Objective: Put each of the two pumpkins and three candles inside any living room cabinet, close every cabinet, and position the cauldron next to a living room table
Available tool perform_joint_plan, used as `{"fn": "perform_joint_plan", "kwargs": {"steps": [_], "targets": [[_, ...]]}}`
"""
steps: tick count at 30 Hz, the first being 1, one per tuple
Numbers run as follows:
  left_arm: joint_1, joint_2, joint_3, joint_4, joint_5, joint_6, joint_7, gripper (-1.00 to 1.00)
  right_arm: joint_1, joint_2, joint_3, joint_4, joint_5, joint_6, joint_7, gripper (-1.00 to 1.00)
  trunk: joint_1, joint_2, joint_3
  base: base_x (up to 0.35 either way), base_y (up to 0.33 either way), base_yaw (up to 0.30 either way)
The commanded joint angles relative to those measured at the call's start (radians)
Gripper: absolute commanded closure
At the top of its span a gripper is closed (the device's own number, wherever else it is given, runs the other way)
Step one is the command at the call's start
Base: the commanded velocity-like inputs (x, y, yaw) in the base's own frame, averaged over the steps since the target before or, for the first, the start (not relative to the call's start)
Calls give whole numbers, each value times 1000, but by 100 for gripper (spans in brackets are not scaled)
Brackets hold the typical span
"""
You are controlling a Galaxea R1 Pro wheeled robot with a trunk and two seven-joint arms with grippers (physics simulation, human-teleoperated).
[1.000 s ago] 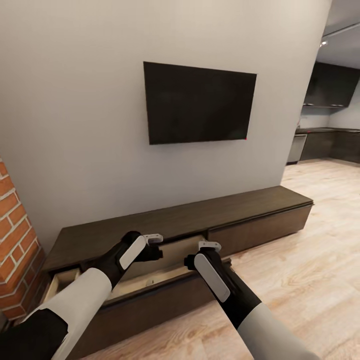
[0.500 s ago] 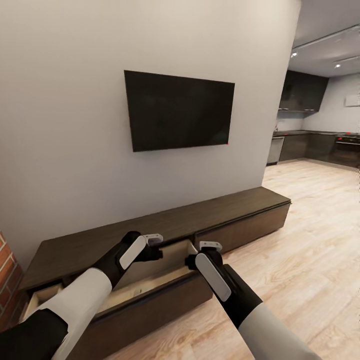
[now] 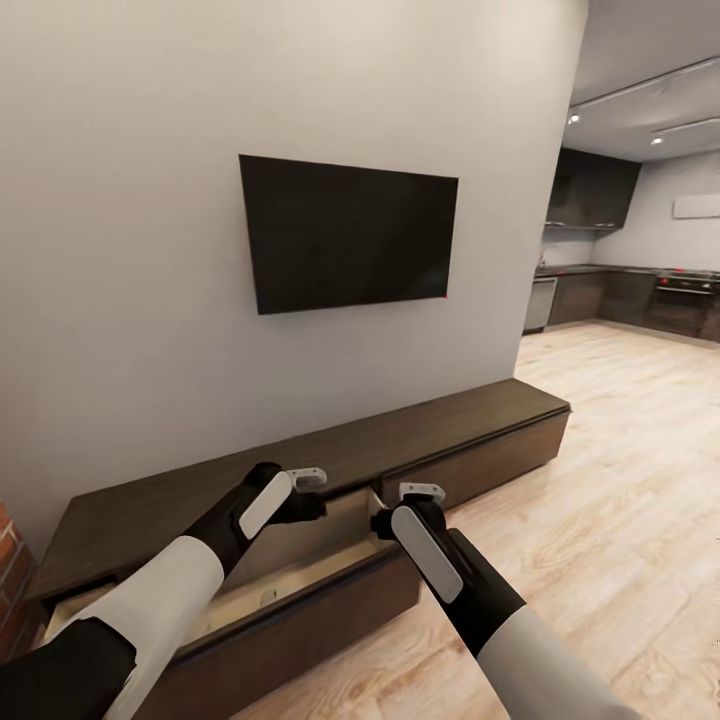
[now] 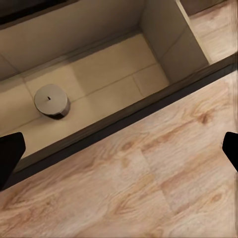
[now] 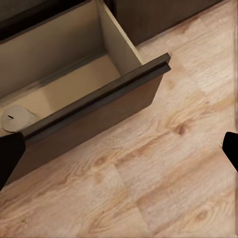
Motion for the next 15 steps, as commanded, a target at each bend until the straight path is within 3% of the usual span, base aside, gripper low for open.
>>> {"fn": "perform_joint_plan", "kwargs": {"steps": [1, 6, 15], "targets": [[-1, 1, -3, -1, 11, 1, 10, -100, -1, 0, 2, -1, -9, 2, -10, -100, -4, 7, 3, 0, 0, -182], [-1, 0, -3, -2, 11, 1, 9, -100, -1, 0, 0, -1, -9, 2, -10, -100, -23, 42, 25, 0, 0, -200], [-1, 1, -3, -2, 11, 1, 0, -100, -1, -2, -2, -1, -9, 2, 15, -100, -23, 42, 37, 0, 0, -214]]}}
